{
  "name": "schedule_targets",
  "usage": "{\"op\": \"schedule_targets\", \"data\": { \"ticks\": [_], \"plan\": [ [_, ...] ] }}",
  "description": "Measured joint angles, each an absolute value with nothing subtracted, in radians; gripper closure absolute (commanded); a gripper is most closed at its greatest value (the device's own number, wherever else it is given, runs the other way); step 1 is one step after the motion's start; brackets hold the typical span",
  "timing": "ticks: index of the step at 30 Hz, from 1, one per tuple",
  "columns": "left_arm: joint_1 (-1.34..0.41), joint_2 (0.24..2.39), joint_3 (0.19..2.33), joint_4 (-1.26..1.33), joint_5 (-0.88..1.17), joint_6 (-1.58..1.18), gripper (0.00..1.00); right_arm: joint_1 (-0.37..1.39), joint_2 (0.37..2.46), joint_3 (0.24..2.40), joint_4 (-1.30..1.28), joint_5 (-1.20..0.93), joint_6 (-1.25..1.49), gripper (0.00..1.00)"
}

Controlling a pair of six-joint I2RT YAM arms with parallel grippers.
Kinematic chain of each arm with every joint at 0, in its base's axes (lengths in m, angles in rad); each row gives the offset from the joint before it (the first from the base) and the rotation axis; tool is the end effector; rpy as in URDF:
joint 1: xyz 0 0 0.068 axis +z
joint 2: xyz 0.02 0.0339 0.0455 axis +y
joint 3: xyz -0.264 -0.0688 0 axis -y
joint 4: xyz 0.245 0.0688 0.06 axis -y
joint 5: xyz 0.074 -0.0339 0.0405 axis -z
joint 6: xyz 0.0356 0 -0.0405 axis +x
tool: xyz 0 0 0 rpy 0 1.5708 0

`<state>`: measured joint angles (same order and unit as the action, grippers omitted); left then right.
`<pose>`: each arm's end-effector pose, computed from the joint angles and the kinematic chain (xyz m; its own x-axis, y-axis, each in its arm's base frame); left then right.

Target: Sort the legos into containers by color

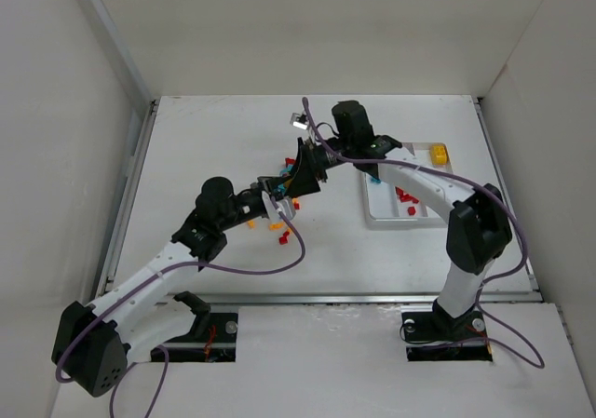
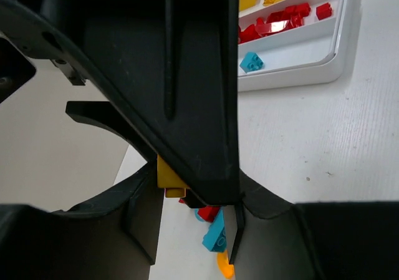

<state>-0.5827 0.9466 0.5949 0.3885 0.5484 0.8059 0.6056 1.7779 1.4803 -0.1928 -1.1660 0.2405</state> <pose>0.1741 -0.1369 0.3035 0.6739 0.2932 -0.6782 0.6042 0.3095 0.7342 0.3133 0.2567 0.3159 -0.5883 -0.2932 -0.7536 -0.7730 -0.0700 0.6306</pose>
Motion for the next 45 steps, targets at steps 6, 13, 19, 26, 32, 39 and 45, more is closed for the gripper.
{"op": "schedule_targets", "data": {
  "ticks": [6,13,19,26,32,39,45],
  "plan": [
    [-0.582,0.944,0.583,0.414,0.554,0.804,0.96,0.610,1.807,1.521,-0.193,-1.151,0.249,0.91],
    [-0.592,0.945,0.576,0.407,0.546,0.774,0.00,0.579,1.805,1.507,-0.171,-1.130,0.259,1.00],
    [-0.587,0.947,0.554,0.417,0.439,0.681,0.00,0.428,1.720,1.412,-0.328,-0.720,0.262,1.00],
    [-0.587,0.962,0.447,0.411,0.165,0.378,0.00,0.181,1.567,1.315,-0.550,0.052,0.285,1.00],
    [-0.558,0.964,0.354,0.392,-0.033,0.183,0.00,0.098,1.491,1.209,-0.612,0.297,0.283,0.82],
    [-0.548,0.923,0.307,0.405,-0.168,0.078,0.00,-0.013,1.595,1.161,-0.609,0.309,0.274,0.25],
    [-0.536,0.887,0.266,0.434,-0.228,0.036,0.00,-0.003,1.618,1.175,-0.610,0.292,0.270,0.01]
  ]
}}
